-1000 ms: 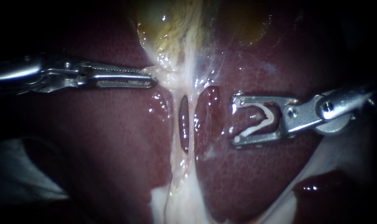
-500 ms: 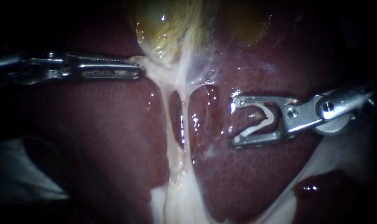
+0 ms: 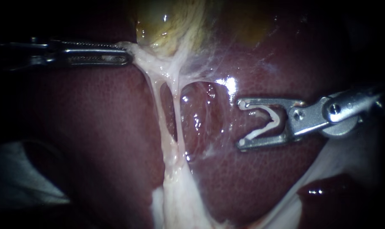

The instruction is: Grabbing gallbladder

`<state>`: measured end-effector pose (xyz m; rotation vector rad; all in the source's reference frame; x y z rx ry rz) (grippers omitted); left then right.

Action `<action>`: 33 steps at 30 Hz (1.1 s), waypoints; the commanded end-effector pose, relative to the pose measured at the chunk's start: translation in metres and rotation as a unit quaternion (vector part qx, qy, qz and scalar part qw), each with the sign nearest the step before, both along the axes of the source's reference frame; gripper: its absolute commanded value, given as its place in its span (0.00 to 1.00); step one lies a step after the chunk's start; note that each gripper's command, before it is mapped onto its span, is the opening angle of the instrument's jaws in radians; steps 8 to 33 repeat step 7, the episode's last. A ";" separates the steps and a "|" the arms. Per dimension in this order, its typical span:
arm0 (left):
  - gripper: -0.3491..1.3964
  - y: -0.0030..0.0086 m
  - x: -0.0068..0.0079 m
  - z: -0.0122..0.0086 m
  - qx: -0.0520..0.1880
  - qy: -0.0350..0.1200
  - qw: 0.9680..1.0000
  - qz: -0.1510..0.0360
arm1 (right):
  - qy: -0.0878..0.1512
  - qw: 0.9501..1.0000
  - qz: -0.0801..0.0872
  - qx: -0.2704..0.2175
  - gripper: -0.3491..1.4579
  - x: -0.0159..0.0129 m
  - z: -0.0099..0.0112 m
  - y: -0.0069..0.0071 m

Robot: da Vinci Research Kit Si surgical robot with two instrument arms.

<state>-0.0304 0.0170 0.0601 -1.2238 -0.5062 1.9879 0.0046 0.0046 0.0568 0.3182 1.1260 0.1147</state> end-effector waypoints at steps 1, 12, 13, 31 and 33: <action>0.00 0.0000 0.0000 0.0000 0.000 0.000 1.000 0.000 | 0.000 1.000 0.000 0.000 0.47 0.0000 0.0000 0.0000; 0.00 0.0000 -0.0002 0.0000 0.000 0.001 1.000 -0.001 | 0.000 1.000 0.000 0.000 0.47 0.0000 0.0000 0.0000; 0.00 0.0000 -0.0002 0.0000 0.000 0.001 1.000 -0.001 | 0.000 1.000 0.000 0.000 0.47 0.0000 0.0000 0.0000; 0.00 0.0000 -0.0002 0.0000 0.000 0.001 1.000 -0.001 | 0.000 1.000 0.000 0.000 0.47 0.0000 0.0000 0.0000; 0.00 0.0000 -0.0002 0.0000 0.000 0.001 1.000 -0.001 | 0.000 1.000 0.000 0.000 0.47 0.0000 0.0000 0.0000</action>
